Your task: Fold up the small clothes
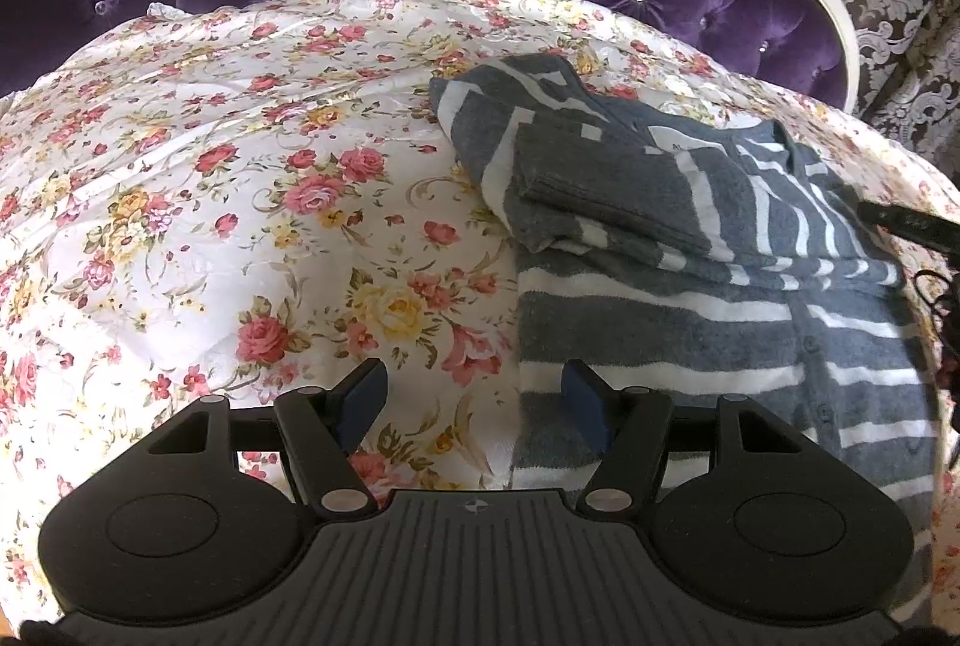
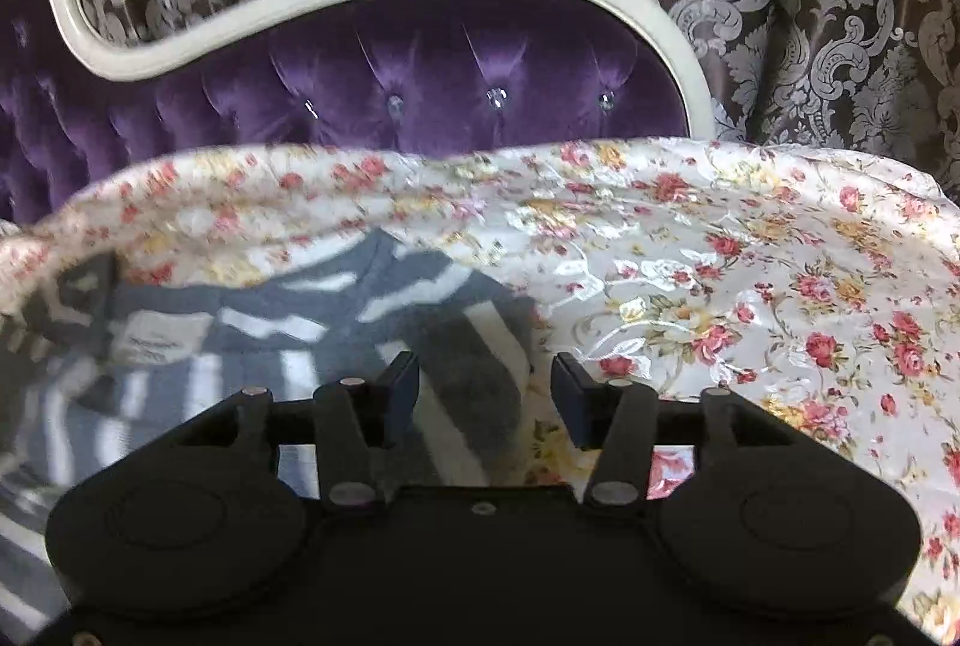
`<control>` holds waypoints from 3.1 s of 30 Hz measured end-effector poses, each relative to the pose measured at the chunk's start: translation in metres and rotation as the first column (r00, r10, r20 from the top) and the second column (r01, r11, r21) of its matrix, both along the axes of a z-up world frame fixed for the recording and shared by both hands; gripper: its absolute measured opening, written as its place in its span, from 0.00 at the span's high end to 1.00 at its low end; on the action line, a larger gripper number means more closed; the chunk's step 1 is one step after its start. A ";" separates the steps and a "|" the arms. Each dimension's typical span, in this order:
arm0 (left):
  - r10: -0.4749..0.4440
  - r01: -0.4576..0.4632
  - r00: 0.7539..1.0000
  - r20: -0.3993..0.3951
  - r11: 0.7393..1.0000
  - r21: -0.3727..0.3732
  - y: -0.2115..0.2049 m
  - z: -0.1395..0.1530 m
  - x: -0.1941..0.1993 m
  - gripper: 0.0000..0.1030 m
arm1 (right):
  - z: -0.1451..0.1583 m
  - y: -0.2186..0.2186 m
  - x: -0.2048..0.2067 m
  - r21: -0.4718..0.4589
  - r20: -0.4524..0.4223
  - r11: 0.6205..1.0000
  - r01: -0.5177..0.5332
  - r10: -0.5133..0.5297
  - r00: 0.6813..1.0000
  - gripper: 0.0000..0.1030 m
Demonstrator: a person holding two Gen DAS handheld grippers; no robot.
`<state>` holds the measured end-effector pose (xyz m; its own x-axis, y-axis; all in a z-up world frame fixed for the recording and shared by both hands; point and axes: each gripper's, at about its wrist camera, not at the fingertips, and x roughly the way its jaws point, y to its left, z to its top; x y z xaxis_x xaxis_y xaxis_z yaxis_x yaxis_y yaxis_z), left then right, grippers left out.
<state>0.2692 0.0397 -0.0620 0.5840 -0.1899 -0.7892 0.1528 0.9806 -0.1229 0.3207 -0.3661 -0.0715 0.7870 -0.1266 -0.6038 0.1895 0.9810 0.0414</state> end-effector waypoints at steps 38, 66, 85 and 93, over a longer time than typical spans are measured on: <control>0.104 -0.108 0.993 0.060 0.992 0.062 -0.067 -0.005 0.059 0.37 | 0.007 0.043 -0.019 -0.134 -0.166 0.925 -0.356 0.333 0.928 0.40; 0.213 -0.221 0.973 0.095 0.972 0.084 -0.066 -0.012 0.053 0.01 | -0.006 -0.006 -0.017 0.068 -0.204 0.963 -0.260 0.268 0.942 0.01; 0.124 -0.131 0.987 0.102 0.989 0.071 -0.073 0.039 0.036 0.18 | 0.013 -0.038 -0.024 0.140 -0.153 0.976 -0.169 0.190 0.970 0.01; 0.017 -0.030 0.995 0.097 0.991 0.128 -0.130 0.026 0.074 0.18 | 0.029 -0.076 -0.032 0.287 -0.020 0.957 -0.049 0.058 0.998 0.01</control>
